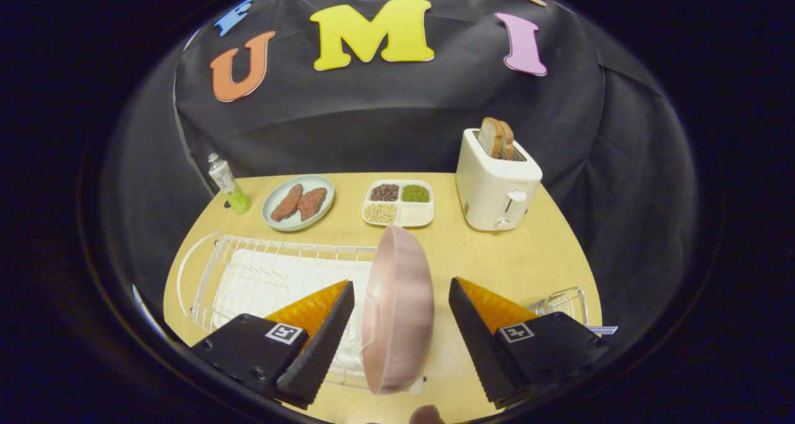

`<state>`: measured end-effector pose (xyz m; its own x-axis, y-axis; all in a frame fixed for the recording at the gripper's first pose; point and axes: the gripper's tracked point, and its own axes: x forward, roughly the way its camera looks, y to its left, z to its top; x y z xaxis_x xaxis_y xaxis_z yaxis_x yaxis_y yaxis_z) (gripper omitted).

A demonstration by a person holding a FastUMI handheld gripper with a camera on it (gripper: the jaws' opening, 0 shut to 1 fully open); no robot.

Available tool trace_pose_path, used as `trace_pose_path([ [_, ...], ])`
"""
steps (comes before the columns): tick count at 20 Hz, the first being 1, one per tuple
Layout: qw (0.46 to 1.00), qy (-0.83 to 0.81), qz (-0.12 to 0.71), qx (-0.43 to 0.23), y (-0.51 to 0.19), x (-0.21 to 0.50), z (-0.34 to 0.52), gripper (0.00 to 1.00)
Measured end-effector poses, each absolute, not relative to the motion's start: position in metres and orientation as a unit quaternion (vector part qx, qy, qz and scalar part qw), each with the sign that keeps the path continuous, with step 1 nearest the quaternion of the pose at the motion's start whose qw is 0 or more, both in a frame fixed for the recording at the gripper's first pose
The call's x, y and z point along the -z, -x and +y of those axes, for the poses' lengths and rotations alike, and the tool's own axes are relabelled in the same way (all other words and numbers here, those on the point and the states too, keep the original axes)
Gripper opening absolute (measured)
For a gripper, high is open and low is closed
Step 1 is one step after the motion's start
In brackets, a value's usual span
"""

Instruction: Take the plate from the dish rack, then take the spoon from the basket and place it into the plate.

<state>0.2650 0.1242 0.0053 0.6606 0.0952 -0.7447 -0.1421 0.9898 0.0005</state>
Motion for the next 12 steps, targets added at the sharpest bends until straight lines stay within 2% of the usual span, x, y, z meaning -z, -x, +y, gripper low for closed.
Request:
trace_pose_path([
  [4, 0.902, 0.022, 0.429, -0.044, -0.268, 0.006, 0.125, 0.81],
  [5, 0.900, 0.020, 0.434, -0.035, -0.267, 0.008, 0.124, 0.66],
  [8, 0.896, 0.019, 0.444, -0.014, -0.263, 0.009, 0.124, 0.40],
  [12, 0.896, 0.049, 0.440, 0.022, -0.263, 0.002, 0.124, 0.38],
])
